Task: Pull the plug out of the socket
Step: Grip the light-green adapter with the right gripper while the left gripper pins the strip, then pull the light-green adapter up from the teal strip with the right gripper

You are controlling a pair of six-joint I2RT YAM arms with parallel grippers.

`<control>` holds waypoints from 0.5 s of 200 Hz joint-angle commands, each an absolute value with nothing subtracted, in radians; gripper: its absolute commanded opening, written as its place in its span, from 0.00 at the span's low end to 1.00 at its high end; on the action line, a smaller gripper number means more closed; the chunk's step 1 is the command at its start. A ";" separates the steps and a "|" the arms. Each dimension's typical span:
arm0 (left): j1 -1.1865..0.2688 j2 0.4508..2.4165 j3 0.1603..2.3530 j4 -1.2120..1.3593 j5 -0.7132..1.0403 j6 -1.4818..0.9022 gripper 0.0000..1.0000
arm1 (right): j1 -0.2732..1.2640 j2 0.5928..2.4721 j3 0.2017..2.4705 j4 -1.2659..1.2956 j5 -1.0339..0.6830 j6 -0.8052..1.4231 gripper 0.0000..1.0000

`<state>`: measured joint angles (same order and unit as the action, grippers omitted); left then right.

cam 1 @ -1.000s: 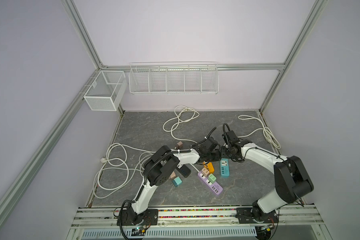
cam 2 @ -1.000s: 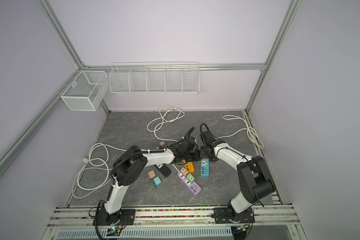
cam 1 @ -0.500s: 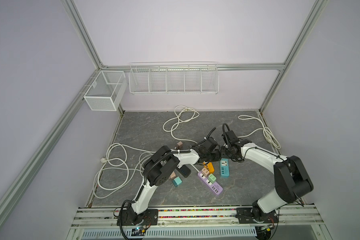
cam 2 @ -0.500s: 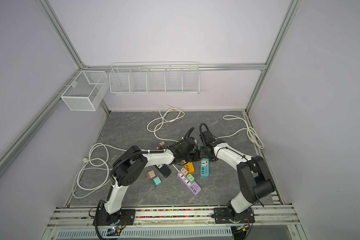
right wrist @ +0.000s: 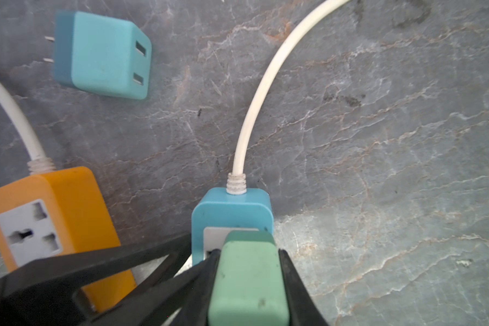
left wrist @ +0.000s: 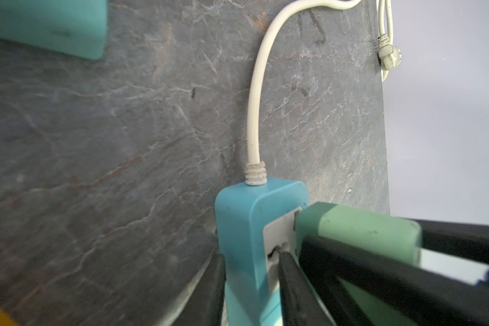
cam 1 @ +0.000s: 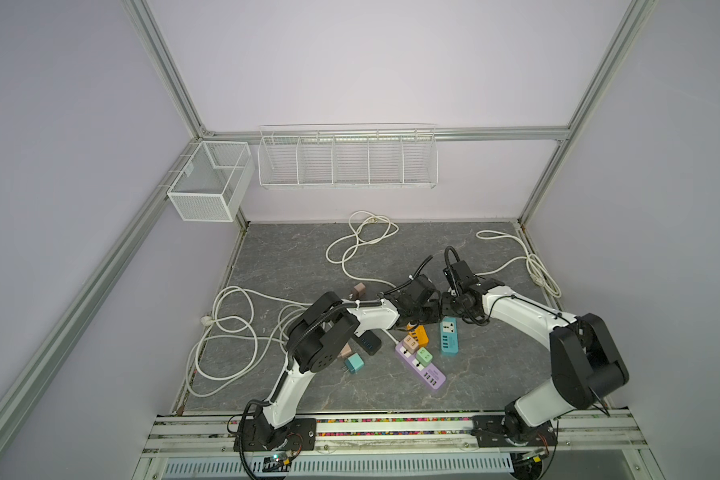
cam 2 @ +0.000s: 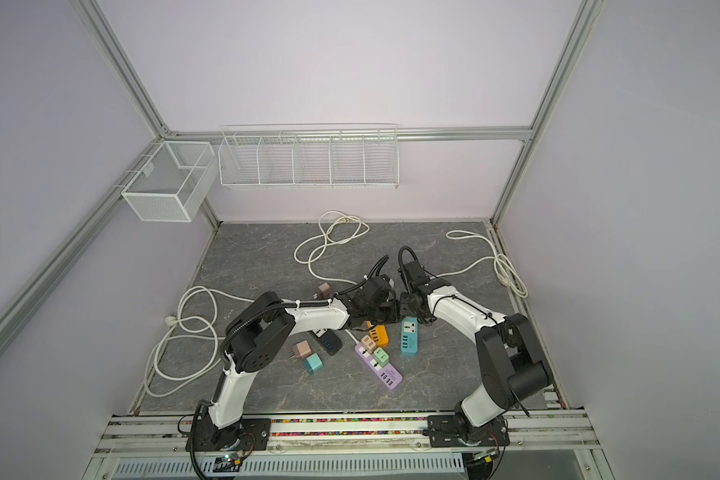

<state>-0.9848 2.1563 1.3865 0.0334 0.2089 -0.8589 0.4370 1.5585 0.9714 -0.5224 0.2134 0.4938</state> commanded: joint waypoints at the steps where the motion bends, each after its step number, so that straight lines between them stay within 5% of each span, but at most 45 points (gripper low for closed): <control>1: -0.996 2.182 1.353 -0.070 0.178 -0.847 0.33 | 0.451 1.524 0.952 -0.539 0.205 0.512 0.25; 100: -0.997 2.154 1.382 -0.078 0.179 -0.836 0.33 | 0.381 1.368 0.926 -0.567 0.130 0.483 0.25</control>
<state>-0.9890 2.1517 1.3819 0.0326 0.2028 -0.8585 0.4053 1.4216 0.9520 -0.5419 0.1772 0.4927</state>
